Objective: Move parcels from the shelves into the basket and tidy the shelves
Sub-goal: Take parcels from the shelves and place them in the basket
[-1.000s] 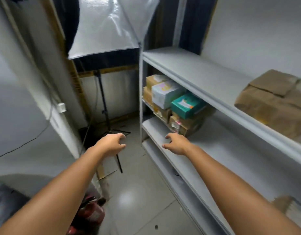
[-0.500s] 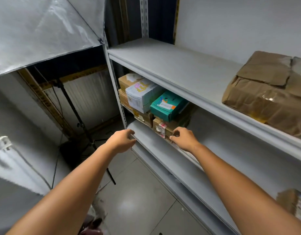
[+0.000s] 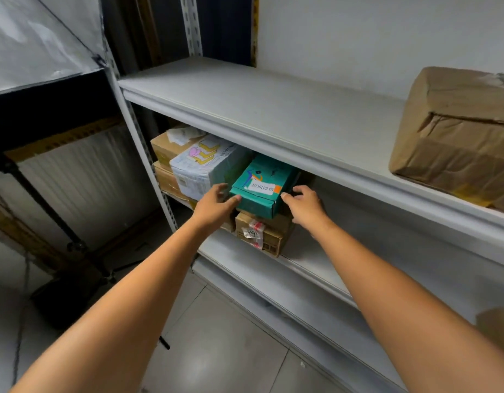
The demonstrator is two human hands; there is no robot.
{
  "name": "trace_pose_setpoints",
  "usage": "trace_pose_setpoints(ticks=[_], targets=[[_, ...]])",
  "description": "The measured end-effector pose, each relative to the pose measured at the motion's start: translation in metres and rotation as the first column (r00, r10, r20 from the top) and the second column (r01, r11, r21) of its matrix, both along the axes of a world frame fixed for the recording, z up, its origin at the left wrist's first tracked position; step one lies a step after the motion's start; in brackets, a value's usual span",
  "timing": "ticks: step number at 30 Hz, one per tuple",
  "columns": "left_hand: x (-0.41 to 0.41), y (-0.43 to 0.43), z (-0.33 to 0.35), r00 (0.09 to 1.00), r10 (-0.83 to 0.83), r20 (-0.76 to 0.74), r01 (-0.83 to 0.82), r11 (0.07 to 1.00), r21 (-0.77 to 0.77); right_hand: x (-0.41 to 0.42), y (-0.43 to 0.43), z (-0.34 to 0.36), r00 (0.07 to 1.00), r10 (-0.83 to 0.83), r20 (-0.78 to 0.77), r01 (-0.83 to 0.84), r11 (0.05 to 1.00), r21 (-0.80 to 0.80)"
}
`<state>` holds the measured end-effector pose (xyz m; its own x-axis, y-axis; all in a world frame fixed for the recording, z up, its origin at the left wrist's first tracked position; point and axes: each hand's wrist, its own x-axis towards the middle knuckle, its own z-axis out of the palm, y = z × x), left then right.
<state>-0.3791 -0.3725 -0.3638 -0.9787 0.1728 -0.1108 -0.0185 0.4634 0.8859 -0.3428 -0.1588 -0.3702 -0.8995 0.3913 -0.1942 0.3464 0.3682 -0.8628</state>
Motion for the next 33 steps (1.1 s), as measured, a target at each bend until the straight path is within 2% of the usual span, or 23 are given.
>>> trace_pose_setpoints(ticks=[2, 8, 13, 18, 22, 33], targets=[[-0.011, 0.005, -0.002, 0.999, -0.024, 0.026, 0.022, 0.998, 0.062, -0.009, -0.006, -0.002, 0.999, -0.036, -0.017, 0.035, 0.998, -0.052], [-0.028, 0.014, -0.011, 0.991, -0.12, 0.051, 0.113, 0.986, 0.124, -0.027, -0.016, -0.01, 0.993, -0.108, -0.038, 0.103, 0.986, -0.13], [-0.031, 0.013, -0.011, 0.989, -0.126, 0.081, 0.11, 0.977, 0.181, -0.029, -0.019, -0.009, 0.99, -0.134, -0.049, 0.121, 0.97, -0.211], [-0.021, 0.012, -0.007, 0.984, -0.123, 0.132, 0.089, 0.968, 0.236, -0.017, -0.022, 0.0, 0.997, -0.075, -0.024, 0.066, 0.963, -0.261], [-0.007, 0.009, -0.006, 0.98, -0.103, 0.168, 0.065, 0.974, 0.217, 0.0, -0.026, 0.012, 1.0, -0.018, -0.011, 0.015, 0.968, -0.25], [0.071, -0.001, 0.018, 0.975, 0.083, 0.208, -0.127, 0.97, 0.208, 0.063, -0.033, 0.049, 0.981, 0.187, 0.054, -0.165, 0.945, -0.282]])
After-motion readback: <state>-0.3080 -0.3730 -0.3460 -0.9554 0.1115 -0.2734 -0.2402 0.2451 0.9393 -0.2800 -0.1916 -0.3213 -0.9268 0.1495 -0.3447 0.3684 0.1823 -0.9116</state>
